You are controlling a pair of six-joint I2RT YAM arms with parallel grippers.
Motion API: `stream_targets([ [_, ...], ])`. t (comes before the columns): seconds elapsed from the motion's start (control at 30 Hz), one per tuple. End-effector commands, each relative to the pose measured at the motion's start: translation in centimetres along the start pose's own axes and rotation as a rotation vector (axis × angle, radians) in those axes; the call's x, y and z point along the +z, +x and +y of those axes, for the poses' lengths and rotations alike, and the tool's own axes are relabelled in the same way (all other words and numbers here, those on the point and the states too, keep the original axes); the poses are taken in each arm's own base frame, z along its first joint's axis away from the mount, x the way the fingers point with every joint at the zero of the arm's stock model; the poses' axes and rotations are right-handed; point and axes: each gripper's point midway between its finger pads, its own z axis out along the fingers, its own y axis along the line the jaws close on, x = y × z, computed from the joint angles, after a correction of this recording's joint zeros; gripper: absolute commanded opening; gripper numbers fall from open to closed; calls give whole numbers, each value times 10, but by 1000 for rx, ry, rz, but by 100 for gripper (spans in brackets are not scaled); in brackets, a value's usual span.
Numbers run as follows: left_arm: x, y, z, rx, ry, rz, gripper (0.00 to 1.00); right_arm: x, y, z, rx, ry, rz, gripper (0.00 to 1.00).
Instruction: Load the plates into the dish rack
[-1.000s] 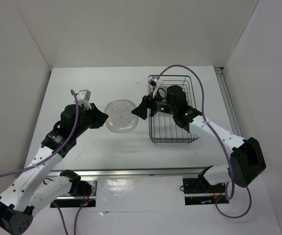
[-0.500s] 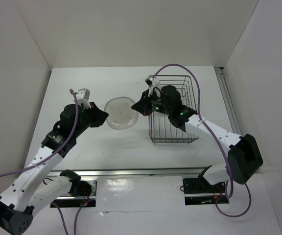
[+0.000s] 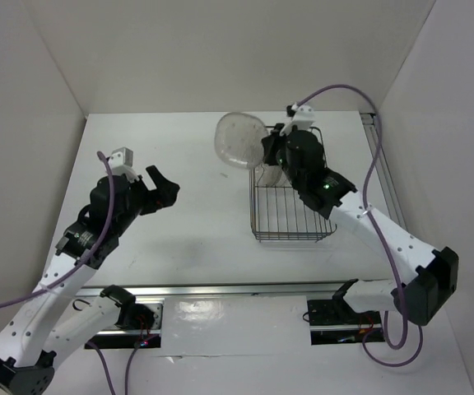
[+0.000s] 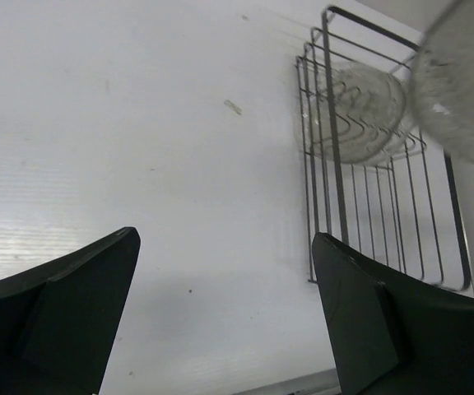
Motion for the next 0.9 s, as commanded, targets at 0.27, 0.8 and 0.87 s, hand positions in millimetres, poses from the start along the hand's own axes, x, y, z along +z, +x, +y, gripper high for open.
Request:
stream_targets([
  [0.27,-11,-13,33,47,-198,9,100,-100,-101,-147,-79,891,-329,0],
  [0.8,-4,-2,33,75,-160,65,100,-54,-48,-225,-136,974,-118,0],
  [0.87,-3,-4,32,69,-154,59,100,-46,-39,-228,-142,980,-96,0],
])
